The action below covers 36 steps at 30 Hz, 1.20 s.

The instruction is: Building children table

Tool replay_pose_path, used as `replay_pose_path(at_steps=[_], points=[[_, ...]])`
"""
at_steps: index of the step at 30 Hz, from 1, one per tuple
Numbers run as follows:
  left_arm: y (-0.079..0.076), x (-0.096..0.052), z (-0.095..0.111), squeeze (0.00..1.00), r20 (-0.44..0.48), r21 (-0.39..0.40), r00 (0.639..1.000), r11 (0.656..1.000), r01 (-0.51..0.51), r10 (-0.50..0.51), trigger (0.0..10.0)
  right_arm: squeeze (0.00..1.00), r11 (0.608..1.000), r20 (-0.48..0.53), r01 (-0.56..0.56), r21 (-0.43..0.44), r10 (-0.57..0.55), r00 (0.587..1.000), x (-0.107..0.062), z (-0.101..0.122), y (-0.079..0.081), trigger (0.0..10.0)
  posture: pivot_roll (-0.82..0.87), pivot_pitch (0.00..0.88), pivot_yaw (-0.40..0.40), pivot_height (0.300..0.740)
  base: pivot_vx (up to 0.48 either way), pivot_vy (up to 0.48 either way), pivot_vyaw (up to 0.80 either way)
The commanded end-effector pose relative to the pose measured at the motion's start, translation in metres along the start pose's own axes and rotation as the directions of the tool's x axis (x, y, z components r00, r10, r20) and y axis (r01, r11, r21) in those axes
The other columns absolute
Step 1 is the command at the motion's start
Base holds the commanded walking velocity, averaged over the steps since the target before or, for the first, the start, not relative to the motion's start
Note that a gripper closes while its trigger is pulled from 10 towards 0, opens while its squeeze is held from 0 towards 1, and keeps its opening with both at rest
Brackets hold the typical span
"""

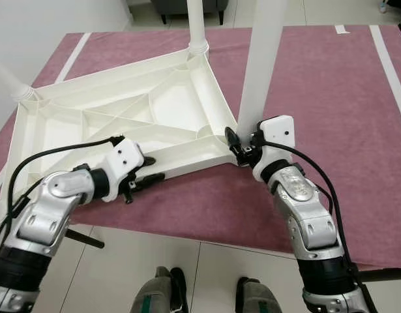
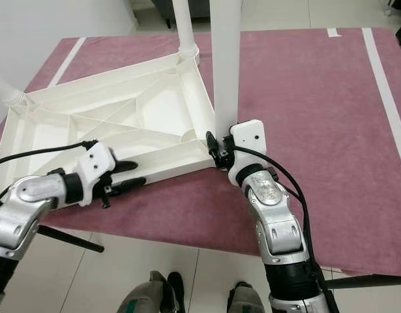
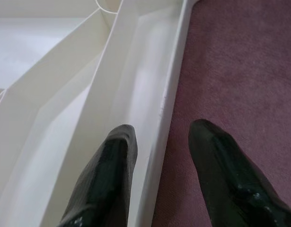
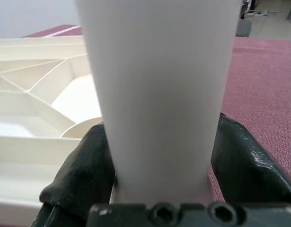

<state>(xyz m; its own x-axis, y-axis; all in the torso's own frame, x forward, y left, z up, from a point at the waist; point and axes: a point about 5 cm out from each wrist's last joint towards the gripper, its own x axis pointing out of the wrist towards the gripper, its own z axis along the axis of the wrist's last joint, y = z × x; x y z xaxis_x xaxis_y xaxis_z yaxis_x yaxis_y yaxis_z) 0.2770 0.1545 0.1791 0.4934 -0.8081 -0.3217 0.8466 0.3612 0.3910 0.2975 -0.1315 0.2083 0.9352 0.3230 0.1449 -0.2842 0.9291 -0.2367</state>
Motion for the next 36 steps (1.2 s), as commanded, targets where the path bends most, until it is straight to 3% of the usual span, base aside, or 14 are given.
replay_pose_path(at_steps=[1,3,6,10,15,16,18,19,22,29,30,33,34,36], points=[[-0.001,-0.008,-0.006,0.0,-0.054,0.003,0.998,1.0,0.012,-0.012,10.0,0.0,0.999,-0.025,-0.04,0.007,0.04,0.999,-0.002,-0.005,0.005,10.0,-0.02,0.17,0.169,0.74,0.0,0.0,0.0],[-0.001,-0.019,-0.014,0.0,-0.123,-0.025,0.992,1.0,0.006,-0.009,10.0,0.0,0.989,-0.042,-0.142,-0.035,0.14,0.989,-0.006,-0.007,0.008,10.0,-0.02,0.17,0.168,0.74,0.0,0.0,0.0],[-0.008,-0.022,-0.021,0.0,-0.153,-0.087,0.987,0.996,0.031,-0.044,10.0,0.0,0.975,-0.071,-0.213,-0.071,0.208,0.976,-0.011,-0.011,0.008,10.0,-0.02,0.171,0.171,0.74,0.0,0.0,0.0],[-0.01,-0.021,-0.034,0.0,-0.224,-0.112,0.974,0.994,-0.002,-0.023,10.0,0.0,0.954,-0.102,-0.281,-0.108,0.27,0.957,-0.016,-0.014,0.006,10.0,-0.03,0.173,0.172,0.74,0.0,0.0,0.0],[0.002,-0.012,-0.046,0.0,-0.282,-0.092,0.958,0.992,-0.084,0.055,10.0,0.0,0.911,-0.123,-0.389,-0.134,0.374,0.919,-0.023,-0.014,0.005,10.0,-0.04,0.177,0.173,0.74,0.0,0.0,0.0],[0.004,-0.01,-0.047,0.0,-0.287,-0.094,0.956,0.992,-0.089,0.059,1.7,0.0,0.899,-0.125,-0.416,-0.135,0.401,0.907,-0.024,-0.013,0.006,10.0,-0.05,0.177,0.172,0.74,0.0,0.0,0.0],[0.006,-0.008,-0.048,0.0,-0.291,-0.095,0.955,0.991,-0.091,0.06,1.7,0.0,0.889,-0.129,-0.438,-0.136,0.423,0.897,-0.025,-0.013,0.007,10.0,-0.05,0.177,0.172,0.74,0.0,0.0,0.0],[0.006,-0.002,-0.049,0.0,-0.279,-0.107,0.96,0.992,-0.063,0.031,0.0,0.0,0.862,-0.132,-0.489,-0.137,0.473,0.871,-0.029,-0.012,0.009,10.0,-0.05,0.178,0.17,0.74,0.0,0.0,0.0],[0.005,0.0,-0.049,0.0,-0.275,-0.105,0.961,0.994,-0.043,0.012,0.0,0.0,0.853,-0.132,-0.504,-0.136,0.489,0.862,-0.03,-0.011,0.01,10.0,-0.05,0.179,0.169,0.74,0.0,0.0,0.0],[0.004,0.004,-0.041,0.0,-0.221,-0.05,0.967,0.991,0.121,-0.129,0.0,0.0,0.829,-0.137,-0.54,-0.145,0.524,0.841,-0.033,-0.008,0.008,10.0,-0.06,0.182,0.167,0.74,0.0,0.0,0.0],[0.007,0.004,-0.033,0.0,-0.2,0.0,0.958,0.978,0.208,-0.204,0.0,0.0,0.821,-0.139,-0.55,-0.151,0.533,0.834,-0.034,-0.007,0.007,10.0,-0.06,0.183,0.166,0.74,0.0,0.0,0.0],[0.009,0.004,-0.025,0.0,-0.192,0.059,0.943,0.956,0.287,-0.272,0.0,0.0,0.814,-0.14,-0.559,-0.155,0.542,0.828,-0.034,-0.006,0.006,10.0,-0.06,0.183,0.167,0.74,0.0,0.0,0.0],[0.017,0.005,-0.011,0.0,-0.191,0.156,0.916,0.91,0.383,-0.353,0.0,0.0,0.804,-0.141,-0.574,-0.159,0.557,0.819,-0.035,-0.004,0.006,10.0,-0.06,0.183,0.167,0.74,0.0,0.0,0.0],[0.021,0.006,-0.003,0.0,-0.183,0.194,0.909,0.893,0.407,-0.375,0.0,0.0,0.802,-0.139,-0.576,-0.16,0.559,0.817,-0.035,-0.003,0.006,10.0,-0.06,0.183,0.169,0.74,0.0,0.0,0.0]])
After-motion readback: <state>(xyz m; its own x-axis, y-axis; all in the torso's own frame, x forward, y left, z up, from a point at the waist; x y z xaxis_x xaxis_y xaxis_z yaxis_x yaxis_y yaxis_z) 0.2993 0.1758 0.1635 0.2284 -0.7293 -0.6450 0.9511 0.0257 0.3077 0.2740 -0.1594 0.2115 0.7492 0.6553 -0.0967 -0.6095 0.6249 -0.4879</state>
